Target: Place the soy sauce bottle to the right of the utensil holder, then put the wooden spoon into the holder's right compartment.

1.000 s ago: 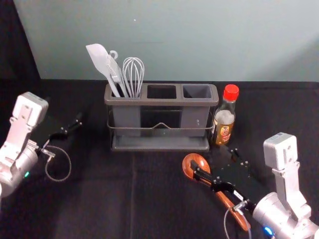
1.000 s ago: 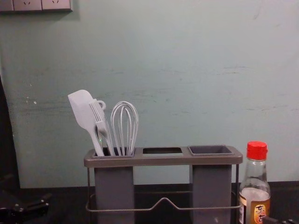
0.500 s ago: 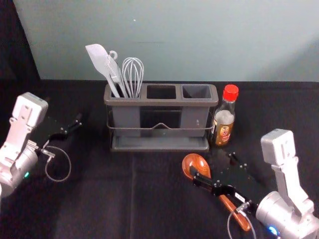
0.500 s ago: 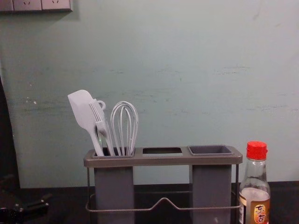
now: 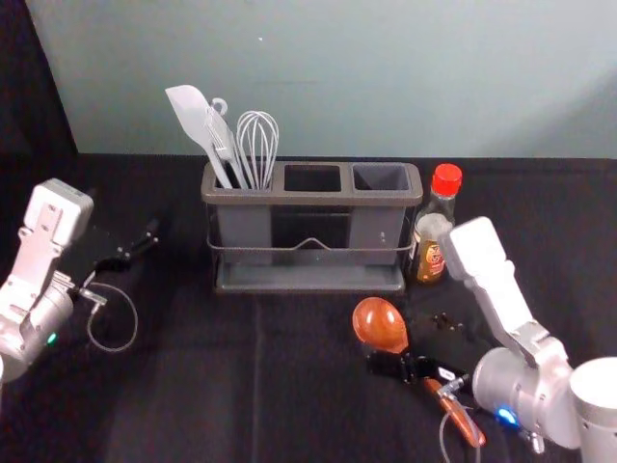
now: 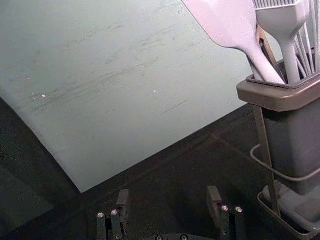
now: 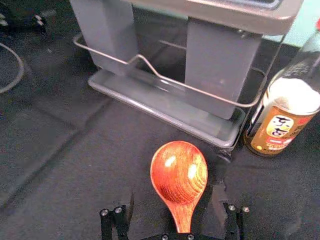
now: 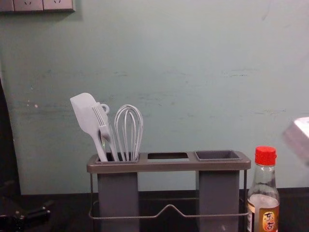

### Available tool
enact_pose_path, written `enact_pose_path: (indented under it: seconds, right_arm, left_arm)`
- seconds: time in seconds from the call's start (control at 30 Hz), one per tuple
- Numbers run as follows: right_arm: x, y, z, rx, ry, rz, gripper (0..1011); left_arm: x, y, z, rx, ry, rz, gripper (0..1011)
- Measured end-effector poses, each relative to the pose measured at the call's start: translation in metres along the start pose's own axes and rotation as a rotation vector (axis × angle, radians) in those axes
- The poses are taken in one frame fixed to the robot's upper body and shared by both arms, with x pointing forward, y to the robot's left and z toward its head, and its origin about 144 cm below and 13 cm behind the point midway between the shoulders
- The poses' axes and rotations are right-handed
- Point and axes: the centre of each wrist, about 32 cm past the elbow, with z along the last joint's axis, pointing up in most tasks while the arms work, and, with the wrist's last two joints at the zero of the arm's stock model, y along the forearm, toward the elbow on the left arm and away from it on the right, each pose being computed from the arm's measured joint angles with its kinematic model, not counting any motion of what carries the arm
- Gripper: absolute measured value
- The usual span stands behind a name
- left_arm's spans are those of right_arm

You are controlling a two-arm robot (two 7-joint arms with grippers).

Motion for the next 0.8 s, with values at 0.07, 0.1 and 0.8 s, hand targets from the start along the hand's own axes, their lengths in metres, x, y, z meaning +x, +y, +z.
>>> enact_pose_path:
  seconds: [0.07,0.1,0.8]
  right_arm:
    - [-0.001,0.005,0.007,-0.032,-0.004,-0.006,1004]
    - [-0.001,0.007,0.009,-0.039,-0.004,-0.006,1004]
    - [-0.006,0.045,0.048,-0.155,-0.047,-0.041,1004]
  left_arm:
    - [0.0,0.0,0.0,0.0,0.0,0.0,1000]
    - [0.0,0.0,0.0,0.0,0.0,0.0,1000]
    - [0.0,0.0,0.0,0.0,0.0,0.0,1000]
